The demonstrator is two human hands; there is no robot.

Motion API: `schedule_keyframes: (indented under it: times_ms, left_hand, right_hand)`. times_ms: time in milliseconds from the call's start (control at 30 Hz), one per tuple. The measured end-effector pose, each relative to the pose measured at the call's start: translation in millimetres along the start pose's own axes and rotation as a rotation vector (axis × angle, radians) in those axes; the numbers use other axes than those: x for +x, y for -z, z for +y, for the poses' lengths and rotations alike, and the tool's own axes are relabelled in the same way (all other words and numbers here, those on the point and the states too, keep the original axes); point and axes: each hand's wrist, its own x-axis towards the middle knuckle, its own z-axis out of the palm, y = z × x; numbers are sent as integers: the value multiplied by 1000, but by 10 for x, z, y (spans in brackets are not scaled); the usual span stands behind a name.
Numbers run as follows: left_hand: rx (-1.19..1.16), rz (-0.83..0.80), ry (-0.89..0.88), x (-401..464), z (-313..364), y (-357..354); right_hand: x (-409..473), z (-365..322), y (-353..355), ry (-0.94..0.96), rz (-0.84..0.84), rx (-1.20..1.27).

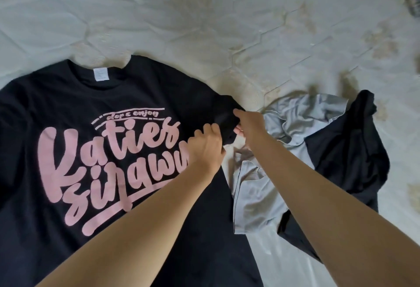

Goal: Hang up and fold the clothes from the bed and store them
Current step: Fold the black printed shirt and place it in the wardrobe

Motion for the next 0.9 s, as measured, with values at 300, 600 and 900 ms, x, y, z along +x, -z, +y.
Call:
schedule_keyframes:
  times_ms: [300,600,900]
  left_hand:
    - [-643,150,82,762,412,381]
    - [-409,296,-166,788,255,-44]
    - [-298,352,-21,850,-327,-186]
  right_hand:
    - [505,-1099,152,342,77,-235]
    - [713,-576,293,177,85,-308]
    - [296,67,371,252,-69,-594]
